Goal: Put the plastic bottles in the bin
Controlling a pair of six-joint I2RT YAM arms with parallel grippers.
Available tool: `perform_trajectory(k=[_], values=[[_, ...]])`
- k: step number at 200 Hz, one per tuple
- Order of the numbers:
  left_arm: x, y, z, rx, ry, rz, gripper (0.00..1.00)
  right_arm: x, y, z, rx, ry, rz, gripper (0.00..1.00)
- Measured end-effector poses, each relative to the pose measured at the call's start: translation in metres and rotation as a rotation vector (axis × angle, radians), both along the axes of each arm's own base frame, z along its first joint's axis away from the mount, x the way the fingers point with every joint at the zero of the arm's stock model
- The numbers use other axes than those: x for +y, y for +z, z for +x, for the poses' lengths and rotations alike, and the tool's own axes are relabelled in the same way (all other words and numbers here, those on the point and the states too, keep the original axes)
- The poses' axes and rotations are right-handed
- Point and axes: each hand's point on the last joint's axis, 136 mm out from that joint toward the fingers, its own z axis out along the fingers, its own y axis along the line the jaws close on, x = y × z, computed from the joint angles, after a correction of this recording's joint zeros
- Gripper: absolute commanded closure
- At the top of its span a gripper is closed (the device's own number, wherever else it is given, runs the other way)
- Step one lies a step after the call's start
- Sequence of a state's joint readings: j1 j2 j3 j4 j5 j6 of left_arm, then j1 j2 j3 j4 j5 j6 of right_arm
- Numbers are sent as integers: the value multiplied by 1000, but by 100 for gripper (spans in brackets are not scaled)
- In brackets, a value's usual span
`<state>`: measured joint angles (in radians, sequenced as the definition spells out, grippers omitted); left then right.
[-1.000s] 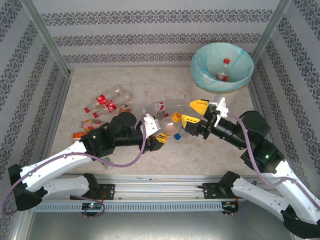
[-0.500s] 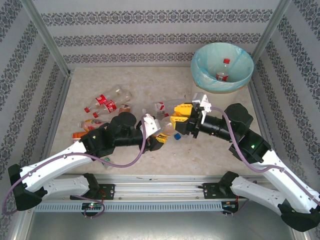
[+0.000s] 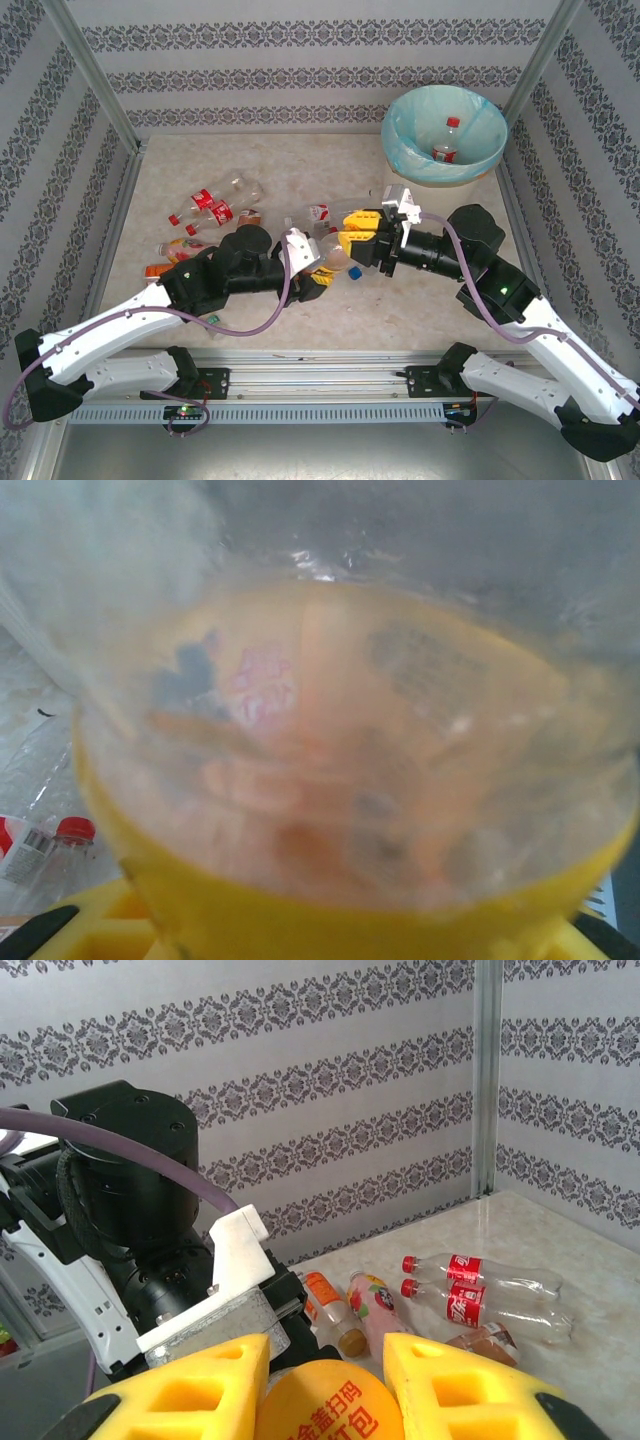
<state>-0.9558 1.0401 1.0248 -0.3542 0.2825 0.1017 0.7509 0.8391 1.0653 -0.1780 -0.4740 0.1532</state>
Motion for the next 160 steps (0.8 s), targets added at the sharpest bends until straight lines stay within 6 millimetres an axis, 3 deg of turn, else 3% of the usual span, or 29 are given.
perform_trajectory(k=[22, 40, 46, 56, 64, 82, 113, 160], values=[[3, 3, 1, -14, 16, -6, 100, 1, 4, 0, -7, 6, 5, 88], [5, 5, 2, -26, 25, -14, 100, 1, 5, 0, -12, 8, 6, 88], [6, 5, 2, -29, 29, -16, 100, 2, 5, -1, -12, 11, 6, 78], [7, 5, 1, -36, 28, -20, 100, 2, 5, -2, -16, 14, 5, 41], [7, 5, 1, -41, 28, -24, 100, 2, 5, -2, -14, 14, 4, 30], [9, 13, 2, -65, 38, -46, 100, 2, 5, -1, -17, 4, 3, 31], [10, 23, 2, -90, 45, -76, 100, 1, 6, -1, -24, 6, 7, 43], [9, 22, 1, -85, 35, -75, 100, 2, 7, -4, -22, 24, 11, 41]])
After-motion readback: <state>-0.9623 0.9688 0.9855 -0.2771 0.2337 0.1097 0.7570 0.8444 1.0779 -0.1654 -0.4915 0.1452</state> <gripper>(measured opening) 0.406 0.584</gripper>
